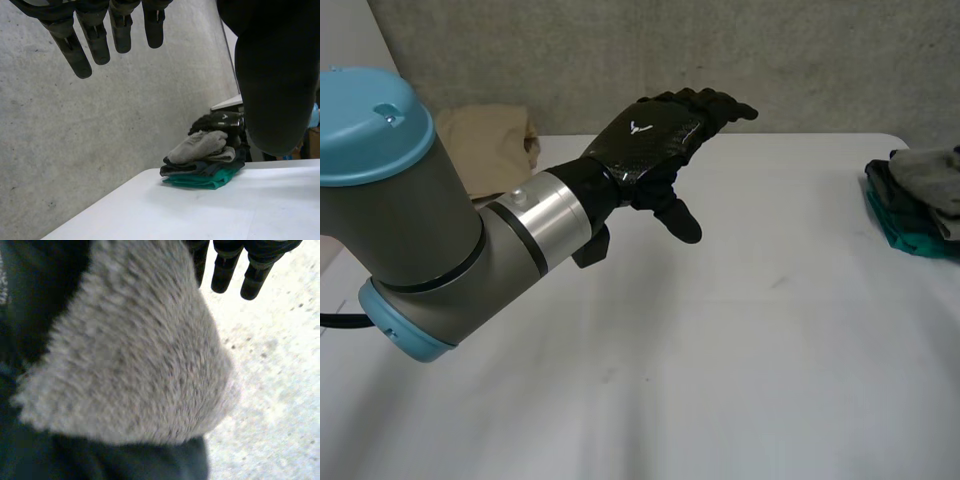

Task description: Fold the laundry.

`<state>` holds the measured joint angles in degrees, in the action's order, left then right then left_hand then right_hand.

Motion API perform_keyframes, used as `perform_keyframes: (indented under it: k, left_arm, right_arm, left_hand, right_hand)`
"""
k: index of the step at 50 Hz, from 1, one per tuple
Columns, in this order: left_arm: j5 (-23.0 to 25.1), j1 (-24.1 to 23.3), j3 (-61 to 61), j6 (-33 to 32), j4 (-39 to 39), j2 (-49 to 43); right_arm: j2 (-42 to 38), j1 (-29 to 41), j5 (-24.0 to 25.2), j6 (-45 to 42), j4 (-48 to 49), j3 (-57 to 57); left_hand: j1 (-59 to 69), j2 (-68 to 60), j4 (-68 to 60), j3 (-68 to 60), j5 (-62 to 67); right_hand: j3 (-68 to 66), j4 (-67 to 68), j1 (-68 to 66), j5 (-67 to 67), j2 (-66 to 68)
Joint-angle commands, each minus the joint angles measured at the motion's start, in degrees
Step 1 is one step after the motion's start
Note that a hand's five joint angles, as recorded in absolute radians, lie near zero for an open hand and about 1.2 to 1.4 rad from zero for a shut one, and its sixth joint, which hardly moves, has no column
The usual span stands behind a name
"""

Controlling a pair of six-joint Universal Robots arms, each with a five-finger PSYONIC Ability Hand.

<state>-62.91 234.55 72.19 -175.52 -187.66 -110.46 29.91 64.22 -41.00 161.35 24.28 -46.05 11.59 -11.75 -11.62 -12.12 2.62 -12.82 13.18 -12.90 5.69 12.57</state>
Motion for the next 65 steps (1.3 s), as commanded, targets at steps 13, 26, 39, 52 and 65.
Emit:
perform_keyframes:
  k: [13, 26, 39, 52, 65]
  left_arm:
    - [-0.02, -2.69, 0.50, 0.71, 0.37, 2.79]
    - [-6.77, -2.25, -6.35, 1.59, -0.77, 8.24]
    - [-22.25, 16.46, -13.48, -8.59, 0.89, 5.09]
    - [-23.31, 27.10, -14.79, -28.91, -4.37, -21.02]
    - [-23.14, 32.81, -15.32, -36.20, -5.96, -31.66]
  right_arm:
    - [27.49, -9.19, -24.97, -3.21, -26.02, -11.01]
    - [30.90, -2.54, -42.76, -10.72, -16.39, 2.55]
    - [43.83, 24.44, -26.43, -5.08, 0.68, -23.36]
    - [35.67, 37.72, -24.66, -15.17, -3.89, -44.02]
    - [33.46, 38.17, -26.42, -21.52, -3.81, -47.99]
  left_hand:
    - [0.98, -0.82, -0.95, -0.45, -0.05]
    - [1.65, -1.49, -1.62, -1.12, 0.62]
    - [2.16, -2.00, -2.13, -1.63, 1.12]
    - [2.33, -2.16, -2.30, -1.79, 1.29]
    - [15.96, -15.79, -15.92, -15.42, 14.92]
  right_hand:
    - [2.82, -3.18, 2.90, -5.69, -2.57]
    - [2.82, -3.18, 2.90, -5.69, -2.57]
    - [2.82, -3.18, 2.90, -5.69, -2.57]
    - [2.82, -3.18, 2.90, -5.69, -2.57]
    - [2.82, -3.18, 2.90, -5.69, -2.57]
